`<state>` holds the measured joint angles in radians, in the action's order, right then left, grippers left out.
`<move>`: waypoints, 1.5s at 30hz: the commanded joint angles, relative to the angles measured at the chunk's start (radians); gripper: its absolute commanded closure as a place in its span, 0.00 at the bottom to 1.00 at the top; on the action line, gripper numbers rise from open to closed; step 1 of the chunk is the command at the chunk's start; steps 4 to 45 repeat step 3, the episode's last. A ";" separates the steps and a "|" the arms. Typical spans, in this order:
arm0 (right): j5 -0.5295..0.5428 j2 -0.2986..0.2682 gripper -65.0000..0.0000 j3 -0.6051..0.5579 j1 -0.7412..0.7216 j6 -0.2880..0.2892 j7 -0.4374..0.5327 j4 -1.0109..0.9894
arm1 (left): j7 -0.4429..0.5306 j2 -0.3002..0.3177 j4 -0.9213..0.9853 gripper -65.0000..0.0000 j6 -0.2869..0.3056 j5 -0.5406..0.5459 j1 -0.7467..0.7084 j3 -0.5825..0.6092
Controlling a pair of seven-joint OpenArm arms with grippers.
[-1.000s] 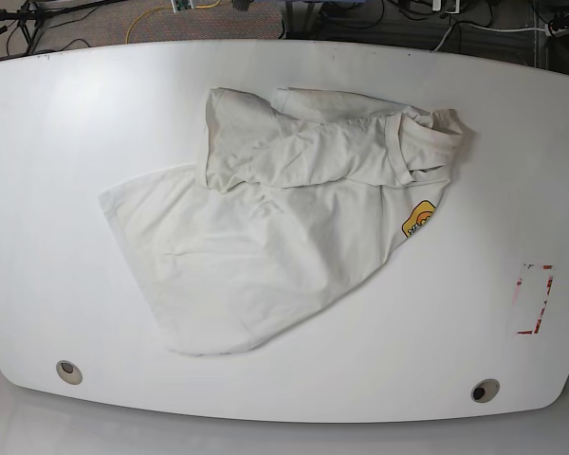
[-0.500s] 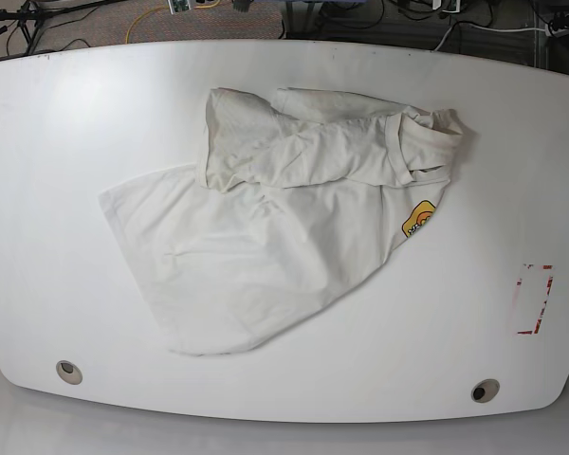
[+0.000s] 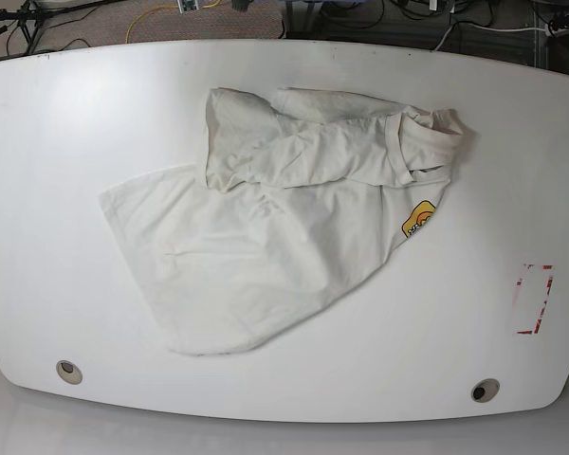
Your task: Fold the T-shirt properly
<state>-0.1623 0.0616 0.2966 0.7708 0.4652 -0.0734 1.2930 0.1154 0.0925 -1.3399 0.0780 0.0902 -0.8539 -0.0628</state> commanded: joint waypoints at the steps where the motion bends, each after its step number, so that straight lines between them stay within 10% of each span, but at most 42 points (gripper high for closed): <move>1: 0.008 -0.032 0.87 0.003 -0.057 0.005 0.020 -0.097 | 0.020 0.002 0.115 0.37 0.001 0.004 0.034 0.001; 45: 0.008 -0.041 0.87 0.003 -0.103 0.005 0.020 -0.169 | 0.020 0.002 0.187 0.37 0.003 0.004 0.083 0.001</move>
